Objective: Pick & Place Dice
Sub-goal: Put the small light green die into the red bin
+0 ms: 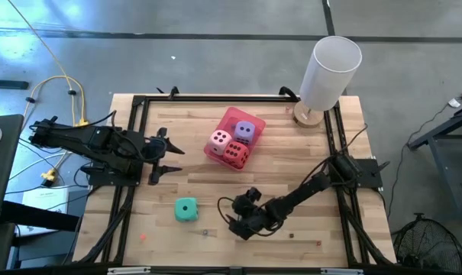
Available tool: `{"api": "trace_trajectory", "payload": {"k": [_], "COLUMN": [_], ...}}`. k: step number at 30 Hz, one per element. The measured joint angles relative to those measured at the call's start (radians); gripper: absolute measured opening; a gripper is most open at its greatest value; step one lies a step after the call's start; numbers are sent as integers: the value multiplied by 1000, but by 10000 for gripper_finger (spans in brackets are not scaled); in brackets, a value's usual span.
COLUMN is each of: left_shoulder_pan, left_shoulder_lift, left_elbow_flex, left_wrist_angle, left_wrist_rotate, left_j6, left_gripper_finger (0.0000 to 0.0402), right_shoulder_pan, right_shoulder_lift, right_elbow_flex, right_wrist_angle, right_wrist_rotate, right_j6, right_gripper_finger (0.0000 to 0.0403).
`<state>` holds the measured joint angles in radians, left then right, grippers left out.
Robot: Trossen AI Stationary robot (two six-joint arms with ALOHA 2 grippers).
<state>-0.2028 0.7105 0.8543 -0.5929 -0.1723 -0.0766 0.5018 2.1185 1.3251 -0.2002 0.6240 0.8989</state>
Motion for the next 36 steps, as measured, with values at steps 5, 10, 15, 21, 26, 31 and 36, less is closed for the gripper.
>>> {"api": "trace_trajectory", "payload": {"k": [5, 10, 15, 21, 26, 31, 36], "left_shoulder_pan": [0, 0, -14, -49, -88, -121, -138], "left_shoulder_lift": [0, 0, 0, 0, 0, 0, 0], "left_elbow_flex": [0, 0, 0, 0, 0, 0, 0], "left_wrist_angle": [-21, -29, -37, -37, -36, -36, -36], "left_wrist_rotate": [0, 0, 0, 0, 0, 0, 0], "left_j6": [-6, -19, -28, -29, -29, -29, -29], "left_gripper_finger": [257, 257, 257, 257, 257, 257, 257], "right_shoulder_pan": [2, 8, 11, 12, 26, 20, 8], "right_shoulder_lift": [0, 28, 89, 121, 128, 132, 174], "right_elbow_flex": [0, 0, 3, 5, 2, 1, 2], "right_wrist_angle": [-71, -44, 7, 26, 46, 55, 122], "right_wrist_rotate": [-6, 10, 83, 118, 225, 240, 239], "right_j6": [96, 95, 85, 84, 78, 57, 36], "right_gripper_finger": [394, 394, 394, 394, 394, 394, 394]}}
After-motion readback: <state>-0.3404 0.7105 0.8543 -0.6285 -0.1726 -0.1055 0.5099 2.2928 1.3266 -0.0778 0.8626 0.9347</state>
